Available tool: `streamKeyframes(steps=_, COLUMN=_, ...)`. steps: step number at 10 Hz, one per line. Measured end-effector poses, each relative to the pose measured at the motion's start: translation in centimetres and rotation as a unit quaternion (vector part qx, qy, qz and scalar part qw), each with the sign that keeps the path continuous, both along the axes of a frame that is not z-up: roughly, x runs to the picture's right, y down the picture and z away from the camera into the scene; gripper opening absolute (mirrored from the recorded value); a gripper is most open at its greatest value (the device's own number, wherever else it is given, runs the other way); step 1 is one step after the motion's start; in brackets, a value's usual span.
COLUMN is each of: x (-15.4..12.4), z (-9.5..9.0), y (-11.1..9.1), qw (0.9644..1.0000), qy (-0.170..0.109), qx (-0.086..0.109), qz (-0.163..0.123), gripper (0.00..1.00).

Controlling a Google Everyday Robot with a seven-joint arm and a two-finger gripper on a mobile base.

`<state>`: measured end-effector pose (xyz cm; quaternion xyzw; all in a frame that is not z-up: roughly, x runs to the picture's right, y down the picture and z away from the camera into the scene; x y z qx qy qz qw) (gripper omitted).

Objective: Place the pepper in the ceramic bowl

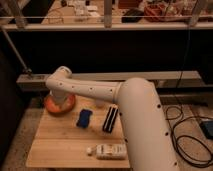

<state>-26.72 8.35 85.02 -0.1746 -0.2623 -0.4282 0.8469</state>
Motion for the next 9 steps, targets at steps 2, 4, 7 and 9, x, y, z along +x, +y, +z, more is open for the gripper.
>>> streamKeyframes(steps=2, x=0.01, z=0.06, y=-0.02, qw=1.0, qy=0.003, qx=0.0, qz=0.0, gripper=0.05)
streamKeyframes(steps=4, x=-0.07, z=0.02, y=-0.03, qw=1.0, qy=0.006, qx=-0.001, qz=0.0, gripper=0.05)
streamKeyframes(steps=7, x=-0.02, z=-0.04, y=0.0, qw=0.9999, qy=0.01, qx=-0.003, qz=0.0, gripper=0.05)
streamKeyframes(steps=9, x=-0.03, z=-0.05, y=0.02, qw=0.9999, qy=0.013, qx=-0.004, qz=0.0, gripper=0.05)
